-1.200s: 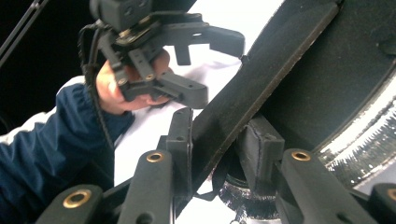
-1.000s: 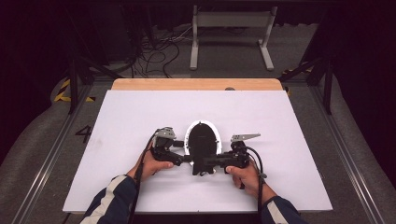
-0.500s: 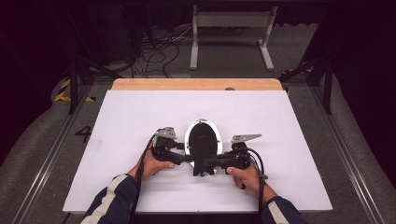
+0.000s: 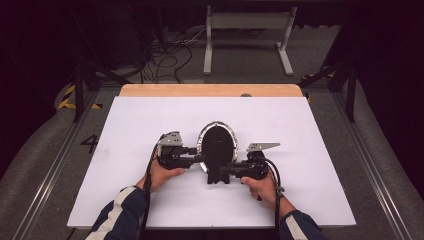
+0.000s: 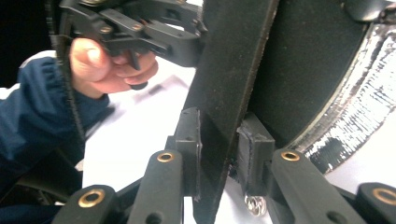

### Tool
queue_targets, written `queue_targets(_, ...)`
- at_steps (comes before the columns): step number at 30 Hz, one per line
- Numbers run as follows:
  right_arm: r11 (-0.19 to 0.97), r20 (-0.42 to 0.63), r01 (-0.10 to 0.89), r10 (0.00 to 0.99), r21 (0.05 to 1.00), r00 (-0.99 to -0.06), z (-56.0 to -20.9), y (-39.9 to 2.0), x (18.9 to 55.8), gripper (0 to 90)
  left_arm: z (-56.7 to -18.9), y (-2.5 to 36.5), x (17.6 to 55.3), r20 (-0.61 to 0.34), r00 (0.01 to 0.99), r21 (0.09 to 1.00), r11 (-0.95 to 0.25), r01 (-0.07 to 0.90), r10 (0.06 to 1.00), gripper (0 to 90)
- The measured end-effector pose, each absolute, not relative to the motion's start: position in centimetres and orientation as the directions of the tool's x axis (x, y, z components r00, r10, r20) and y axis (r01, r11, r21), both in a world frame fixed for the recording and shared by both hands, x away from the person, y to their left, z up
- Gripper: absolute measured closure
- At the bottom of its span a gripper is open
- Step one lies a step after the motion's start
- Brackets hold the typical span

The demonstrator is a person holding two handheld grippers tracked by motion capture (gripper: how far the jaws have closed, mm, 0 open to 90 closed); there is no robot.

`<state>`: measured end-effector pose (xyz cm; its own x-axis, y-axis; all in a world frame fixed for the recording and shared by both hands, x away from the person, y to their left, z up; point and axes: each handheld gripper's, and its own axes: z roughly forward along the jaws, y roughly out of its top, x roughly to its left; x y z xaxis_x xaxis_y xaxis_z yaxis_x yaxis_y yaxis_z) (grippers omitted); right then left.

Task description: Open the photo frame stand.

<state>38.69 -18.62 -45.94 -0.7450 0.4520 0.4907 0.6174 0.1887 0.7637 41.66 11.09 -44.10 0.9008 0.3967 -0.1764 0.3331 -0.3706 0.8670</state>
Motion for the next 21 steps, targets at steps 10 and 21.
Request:
queue_targets(10, 0.200, 0.453, 0.595, 0.478, 0.778, -0.753, -45.1, -18.6, 38.7, 77.5, -43.2, 10.7, 40.7, -0.044, 0.896, 0.900, -0.371, 0.227, 0.442, 69.0)
queue_targets(21, 0.244, 0.380, 0.550, 0.504, 0.799, -0.776, -44.4, -18.0, 38.5, 77.7, -43.1, 10.8, 40.5, 0.064, 0.886, 0.910, -0.391, 0.137, 0.459, 72.6)
